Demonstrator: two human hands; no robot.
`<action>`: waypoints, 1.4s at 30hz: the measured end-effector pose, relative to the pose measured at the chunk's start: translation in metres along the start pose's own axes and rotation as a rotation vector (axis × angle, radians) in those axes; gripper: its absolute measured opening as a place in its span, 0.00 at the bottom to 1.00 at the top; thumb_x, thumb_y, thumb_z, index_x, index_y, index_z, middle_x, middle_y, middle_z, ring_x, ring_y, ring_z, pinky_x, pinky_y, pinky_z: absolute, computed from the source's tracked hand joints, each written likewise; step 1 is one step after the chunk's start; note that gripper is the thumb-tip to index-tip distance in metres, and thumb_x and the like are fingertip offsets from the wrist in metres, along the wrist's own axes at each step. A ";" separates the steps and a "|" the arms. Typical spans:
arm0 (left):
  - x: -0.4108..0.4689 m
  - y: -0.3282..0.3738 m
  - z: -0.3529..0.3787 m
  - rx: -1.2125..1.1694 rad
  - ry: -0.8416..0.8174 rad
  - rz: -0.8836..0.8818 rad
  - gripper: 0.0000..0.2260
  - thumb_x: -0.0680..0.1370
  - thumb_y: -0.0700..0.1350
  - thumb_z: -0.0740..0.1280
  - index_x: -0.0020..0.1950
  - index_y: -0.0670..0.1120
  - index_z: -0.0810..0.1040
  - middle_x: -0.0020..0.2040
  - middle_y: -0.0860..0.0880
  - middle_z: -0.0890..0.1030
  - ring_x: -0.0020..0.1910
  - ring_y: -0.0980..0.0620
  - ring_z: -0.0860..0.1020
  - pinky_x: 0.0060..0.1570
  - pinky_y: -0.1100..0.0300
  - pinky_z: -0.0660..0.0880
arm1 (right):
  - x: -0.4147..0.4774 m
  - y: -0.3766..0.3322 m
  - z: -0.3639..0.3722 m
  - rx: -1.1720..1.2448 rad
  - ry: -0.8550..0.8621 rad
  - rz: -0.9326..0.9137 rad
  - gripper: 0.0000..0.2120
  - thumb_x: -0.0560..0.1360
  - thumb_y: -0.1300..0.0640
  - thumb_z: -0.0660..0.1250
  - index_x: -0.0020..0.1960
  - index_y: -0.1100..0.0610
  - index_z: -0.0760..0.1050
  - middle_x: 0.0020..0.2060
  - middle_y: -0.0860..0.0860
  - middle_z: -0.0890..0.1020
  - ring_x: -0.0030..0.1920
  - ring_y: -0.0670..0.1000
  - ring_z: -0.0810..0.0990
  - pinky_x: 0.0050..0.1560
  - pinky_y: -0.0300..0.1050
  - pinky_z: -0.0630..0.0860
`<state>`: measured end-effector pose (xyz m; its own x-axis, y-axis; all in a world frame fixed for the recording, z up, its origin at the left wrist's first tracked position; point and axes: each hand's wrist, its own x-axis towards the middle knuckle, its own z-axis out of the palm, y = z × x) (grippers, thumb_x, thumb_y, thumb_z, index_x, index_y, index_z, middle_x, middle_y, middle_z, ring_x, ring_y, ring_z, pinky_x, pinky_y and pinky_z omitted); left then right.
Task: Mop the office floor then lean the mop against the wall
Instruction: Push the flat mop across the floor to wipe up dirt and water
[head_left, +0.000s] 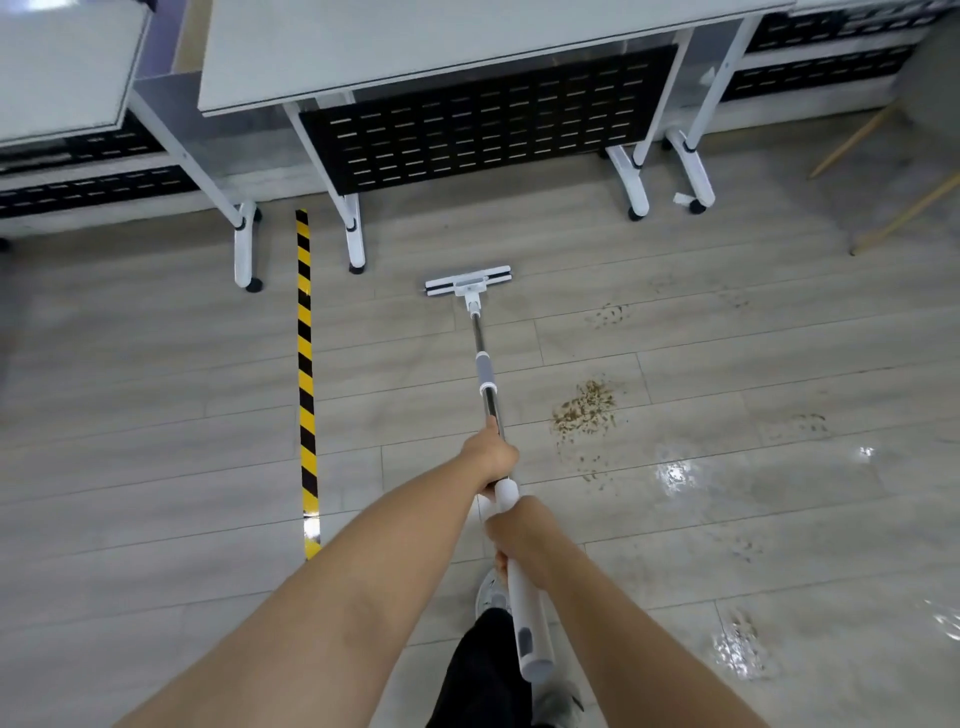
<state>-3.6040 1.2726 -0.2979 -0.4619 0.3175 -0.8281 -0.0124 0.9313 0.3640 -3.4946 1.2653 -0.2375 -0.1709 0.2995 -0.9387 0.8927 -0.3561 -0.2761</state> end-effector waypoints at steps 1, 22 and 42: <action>-0.007 -0.004 0.007 0.004 -0.005 0.003 0.32 0.76 0.44 0.60 0.79 0.56 0.56 0.55 0.44 0.78 0.51 0.43 0.80 0.49 0.50 0.81 | -0.006 0.011 -0.001 -0.007 0.003 -0.010 0.13 0.76 0.66 0.57 0.58 0.61 0.72 0.30 0.56 0.77 0.20 0.51 0.73 0.23 0.39 0.73; -0.122 -0.045 0.093 -0.111 -0.030 -0.014 0.15 0.77 0.44 0.63 0.64 0.46 0.69 0.55 0.41 0.78 0.53 0.41 0.81 0.44 0.50 0.82 | -0.101 0.128 -0.027 -0.102 -0.048 -0.095 0.15 0.77 0.67 0.59 0.63 0.64 0.72 0.27 0.55 0.78 0.22 0.52 0.75 0.24 0.39 0.75; 0.049 0.024 -0.008 -0.282 0.111 -0.153 0.03 0.76 0.40 0.63 0.44 0.41 0.73 0.23 0.45 0.79 0.29 0.43 0.83 0.31 0.56 0.80 | 0.018 -0.020 -0.003 -0.107 0.053 -0.043 0.12 0.78 0.62 0.61 0.61 0.60 0.73 0.42 0.53 0.79 0.28 0.47 0.77 0.17 0.33 0.65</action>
<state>-3.6338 1.3091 -0.3261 -0.5297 0.1420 -0.8362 -0.3267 0.8757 0.3556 -3.5141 1.2803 -0.2488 -0.1901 0.3599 -0.9134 0.9249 -0.2463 -0.2896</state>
